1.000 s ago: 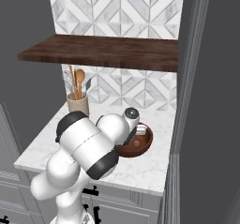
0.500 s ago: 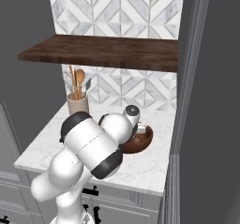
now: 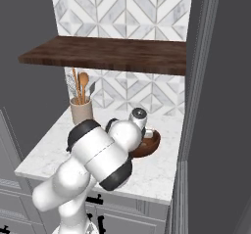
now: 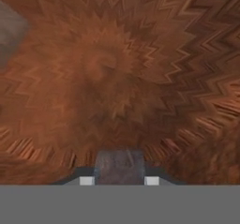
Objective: Grab a lemon wedge from the fridge and one ice cube from the ice bowl, and put them in the glass of lemonade.
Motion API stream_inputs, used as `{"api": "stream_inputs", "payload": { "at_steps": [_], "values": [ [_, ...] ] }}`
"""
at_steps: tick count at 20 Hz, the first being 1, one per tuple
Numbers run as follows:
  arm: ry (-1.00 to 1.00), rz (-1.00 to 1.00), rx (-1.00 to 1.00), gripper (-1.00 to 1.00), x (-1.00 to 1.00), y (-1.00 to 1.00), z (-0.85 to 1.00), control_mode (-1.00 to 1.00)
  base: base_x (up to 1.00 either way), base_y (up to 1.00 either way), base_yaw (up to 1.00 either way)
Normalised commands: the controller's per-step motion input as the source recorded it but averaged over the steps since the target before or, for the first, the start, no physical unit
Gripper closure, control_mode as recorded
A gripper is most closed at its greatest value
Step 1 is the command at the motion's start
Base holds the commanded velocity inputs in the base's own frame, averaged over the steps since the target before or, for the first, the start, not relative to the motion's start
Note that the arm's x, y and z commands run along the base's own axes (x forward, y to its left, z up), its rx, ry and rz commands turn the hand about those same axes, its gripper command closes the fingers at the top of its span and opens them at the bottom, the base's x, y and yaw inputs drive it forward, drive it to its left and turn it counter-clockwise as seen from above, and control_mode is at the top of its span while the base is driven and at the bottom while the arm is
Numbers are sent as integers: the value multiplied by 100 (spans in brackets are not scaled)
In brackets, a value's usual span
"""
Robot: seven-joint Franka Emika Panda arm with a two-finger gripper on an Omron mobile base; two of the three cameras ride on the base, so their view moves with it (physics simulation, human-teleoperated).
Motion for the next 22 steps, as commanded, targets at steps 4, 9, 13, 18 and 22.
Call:
{"api": "stream_inputs", "payload": {
  "at_steps": [4,9,13,18,22],
  "values": [
    [0,0,0,100,-34,-21,46,-100,0,0,0],
    [0,0,0,100,-49,-19,71,-100,0,0,0],
    [0,0,0,100,-75,6,28,-100,0,0,0],
    [0,0,0,100,-56,13,51,-100,0,0,0],
    [0,0,0,100,-41,15,60,-100,0,0,0]
  ]
}}
